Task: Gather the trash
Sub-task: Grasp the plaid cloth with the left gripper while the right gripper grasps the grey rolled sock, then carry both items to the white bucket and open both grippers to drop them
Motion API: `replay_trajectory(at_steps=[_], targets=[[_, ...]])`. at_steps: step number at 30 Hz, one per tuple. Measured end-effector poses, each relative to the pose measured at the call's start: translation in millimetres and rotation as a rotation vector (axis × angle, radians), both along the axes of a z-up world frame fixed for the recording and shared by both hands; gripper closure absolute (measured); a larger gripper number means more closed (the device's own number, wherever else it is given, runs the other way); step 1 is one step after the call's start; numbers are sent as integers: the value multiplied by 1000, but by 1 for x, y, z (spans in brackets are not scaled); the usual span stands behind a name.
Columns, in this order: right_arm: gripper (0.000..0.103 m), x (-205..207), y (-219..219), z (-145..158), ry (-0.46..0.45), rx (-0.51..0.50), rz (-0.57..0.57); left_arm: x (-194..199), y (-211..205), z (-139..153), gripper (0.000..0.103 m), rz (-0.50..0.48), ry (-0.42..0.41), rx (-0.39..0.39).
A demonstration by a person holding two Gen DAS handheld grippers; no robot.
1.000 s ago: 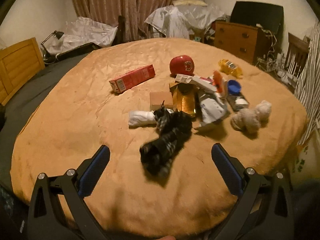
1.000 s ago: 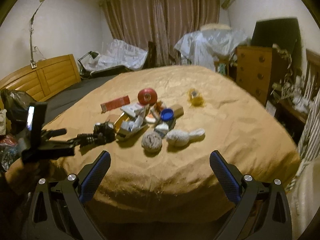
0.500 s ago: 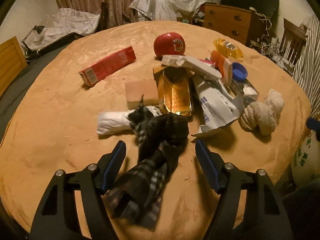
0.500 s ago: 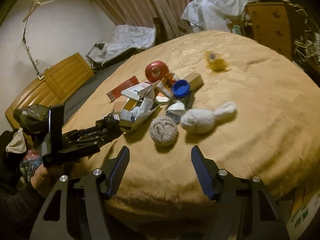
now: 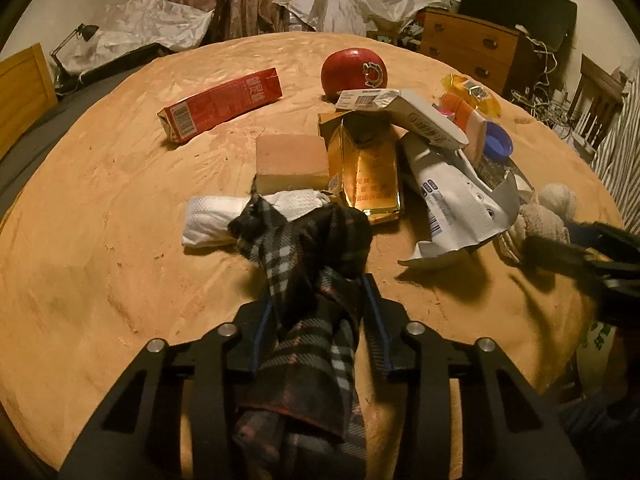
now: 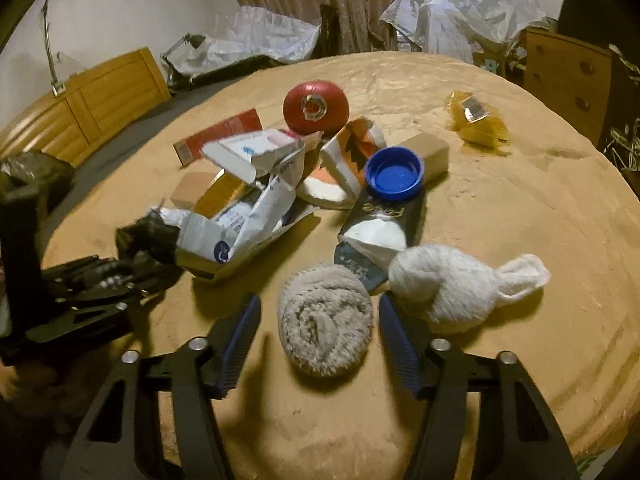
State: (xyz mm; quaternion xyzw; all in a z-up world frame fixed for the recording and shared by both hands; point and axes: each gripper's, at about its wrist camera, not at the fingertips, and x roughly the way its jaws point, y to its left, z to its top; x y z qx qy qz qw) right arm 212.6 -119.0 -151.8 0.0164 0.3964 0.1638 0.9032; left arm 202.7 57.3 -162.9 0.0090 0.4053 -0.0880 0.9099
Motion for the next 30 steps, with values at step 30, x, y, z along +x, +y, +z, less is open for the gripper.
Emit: replay_trajectory(at_steps=[30], targets=[[65, -174, -36, 145, -535, -1, -173, -153, -61, 158, 68, 53, -511, -54]])
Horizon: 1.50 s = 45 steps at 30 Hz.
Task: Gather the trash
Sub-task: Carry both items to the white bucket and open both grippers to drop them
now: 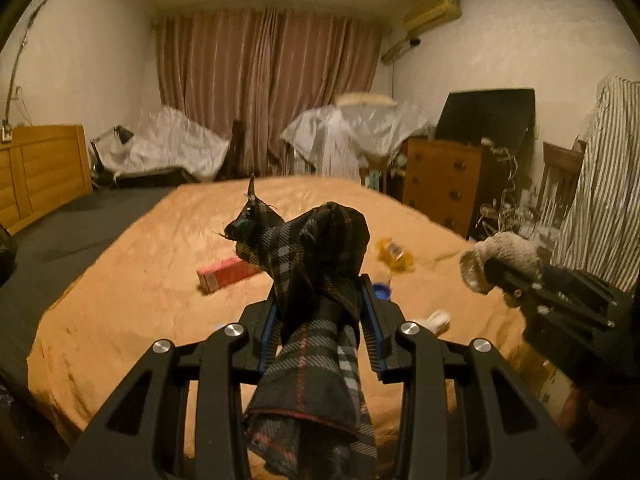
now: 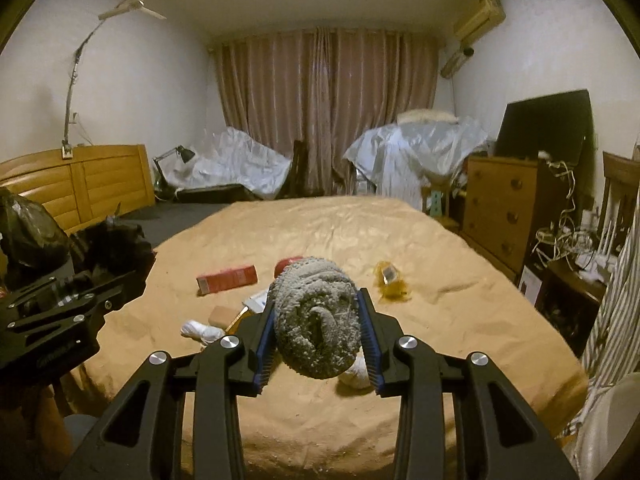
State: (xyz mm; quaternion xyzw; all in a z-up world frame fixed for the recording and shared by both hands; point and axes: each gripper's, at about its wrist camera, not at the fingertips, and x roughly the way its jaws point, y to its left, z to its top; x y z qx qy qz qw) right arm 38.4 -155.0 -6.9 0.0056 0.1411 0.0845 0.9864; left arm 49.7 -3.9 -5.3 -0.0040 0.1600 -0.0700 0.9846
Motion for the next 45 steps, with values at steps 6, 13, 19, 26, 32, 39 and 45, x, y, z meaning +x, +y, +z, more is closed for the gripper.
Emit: replay_trajectory(at_steps=[6, 13, 19, 26, 32, 39, 45], targets=[[65, -22, -8, 16, -29, -2, 8, -7, -11, 10, 67, -16, -31, -1], [65, -22, -7, 26, -33, -4, 15, -7, -9, 9, 67, -15, -25, -4], [65, -22, -4, 30, -41, -11, 13, -9, -8, 9, 67, -13, -28, -3], [65, -22, 3, 27, -39, -13, 13, -10, -6, 9, 67, -7, -25, -5], [65, -23, -7, 32, -40, -6, -9, -7, -18, 11, 67, -39, -21, 1], [65, -27, -52, 38, -26, -4, -91, 0, -60, 20, 67, -122, -30, 5], [65, -44, -114, 44, -16, -14, -195, 7, -110, 20, 67, -220, -13, 9]])
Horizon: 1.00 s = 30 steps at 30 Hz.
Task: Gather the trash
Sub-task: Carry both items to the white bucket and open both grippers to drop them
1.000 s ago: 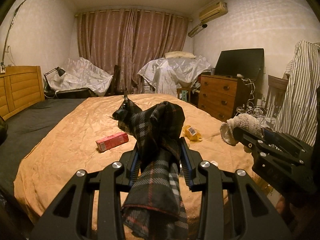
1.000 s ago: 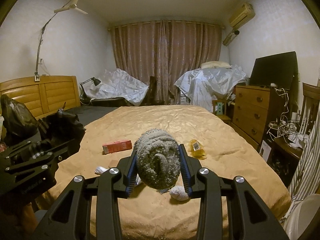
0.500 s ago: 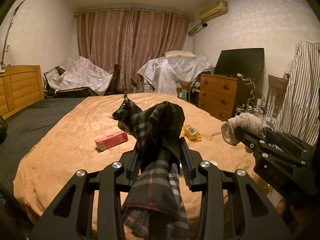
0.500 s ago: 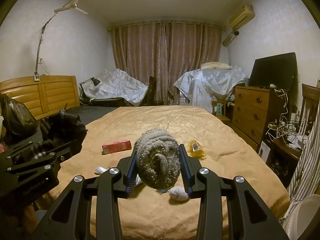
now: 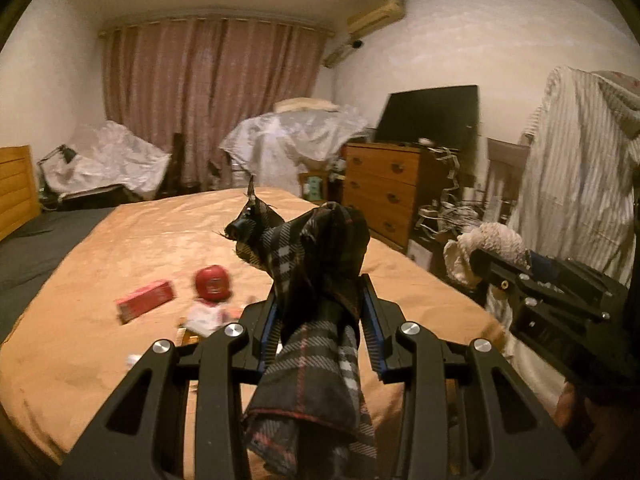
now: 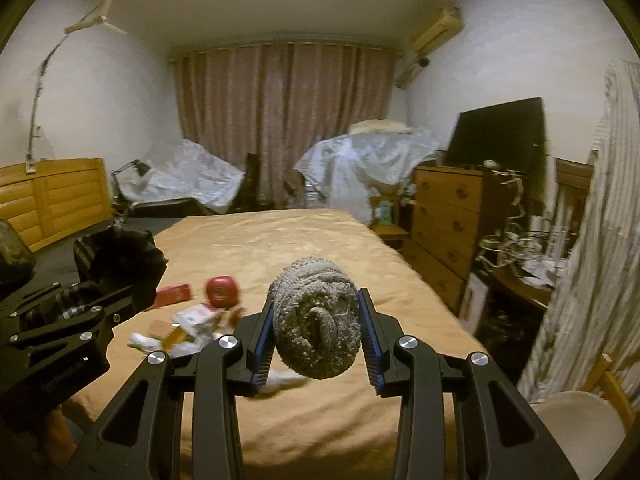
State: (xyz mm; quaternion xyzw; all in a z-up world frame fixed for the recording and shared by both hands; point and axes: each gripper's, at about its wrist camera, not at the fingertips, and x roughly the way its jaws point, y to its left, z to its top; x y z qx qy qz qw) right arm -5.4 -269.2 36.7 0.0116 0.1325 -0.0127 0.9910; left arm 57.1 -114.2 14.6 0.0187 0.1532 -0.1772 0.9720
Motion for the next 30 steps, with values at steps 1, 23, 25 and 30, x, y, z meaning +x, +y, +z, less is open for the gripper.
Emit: replay_trajectory(at_steps=[1, 23, 25, 30], targets=[[65, -3, -11, 1, 3, -2, -19, 1, -15, 0, 67, -28, -1, 10], [65, -88, -343, -87, 412, 105, -443, -18, -289, -70, 67, -571, 331, 146], [65, -87, -364, -104, 473, 119, -457, -15, -308, -84, 67, -592, 395, 163], [65, -85, -388, -134, 579, 157, -446, -7, -338, -112, 67, -618, 502, 211]])
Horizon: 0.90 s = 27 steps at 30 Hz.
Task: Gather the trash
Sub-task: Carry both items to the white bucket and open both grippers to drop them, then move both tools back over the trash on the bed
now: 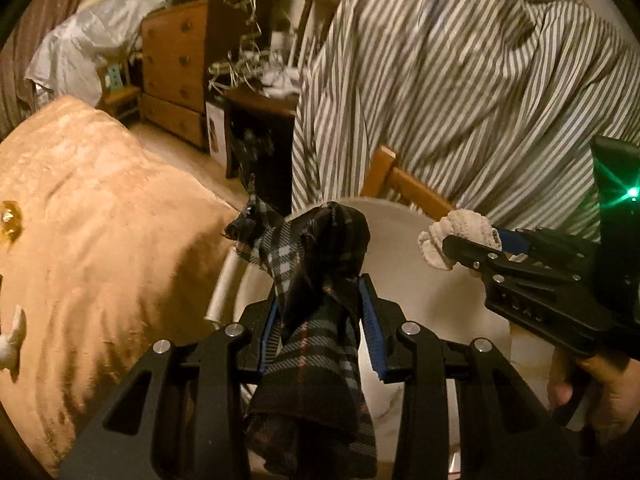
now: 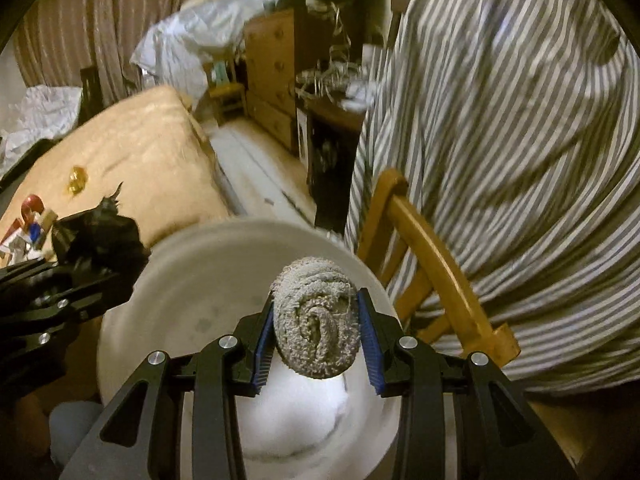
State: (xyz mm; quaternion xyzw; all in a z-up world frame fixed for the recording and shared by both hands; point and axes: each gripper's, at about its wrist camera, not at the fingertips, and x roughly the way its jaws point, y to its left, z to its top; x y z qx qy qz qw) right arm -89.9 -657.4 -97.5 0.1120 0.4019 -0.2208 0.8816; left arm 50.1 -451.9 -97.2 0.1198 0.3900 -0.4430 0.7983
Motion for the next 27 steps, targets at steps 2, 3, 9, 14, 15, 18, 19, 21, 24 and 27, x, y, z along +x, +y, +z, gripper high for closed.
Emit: replay_trajectory(at_steps=[2, 3, 9, 14, 15, 18, 19, 21, 24, 27], targets=[[65, 0, 2, -5, 22, 6, 4, 2, -6, -6, 67, -7, 22, 18], [65, 0, 4, -8, 32, 11, 6, 4, -10, -9, 67, -6, 25, 25], [65, -1, 12, -9, 48, 22, 6, 7, -11, -13, 67, -5, 35, 43], [61, 1, 18, -5, 44, 28, 10, 6, -11, -11, 64, -12, 32, 43], [50, 1, 18, -5, 39, 29, 8, 5, -12, -10, 58, -13, 29, 43], [39, -3, 16, -1, 2, 41, -7, 2, -9, -5, 20, 9, -8, 33], [39, -6, 16, 0, -2, 38, -10, 2, -8, -4, 20, 13, -16, 29], [39, -7, 16, 3, -11, 36, -19, 2, -7, -4, 20, 11, -17, 30], [39, -8, 16, 3, -15, 38, -24, 3, -5, -3, 20, 22, -25, 29], [39, -8, 19, 2, -16, 40, -26, 4, -2, -2, 20, 28, -24, 26]])
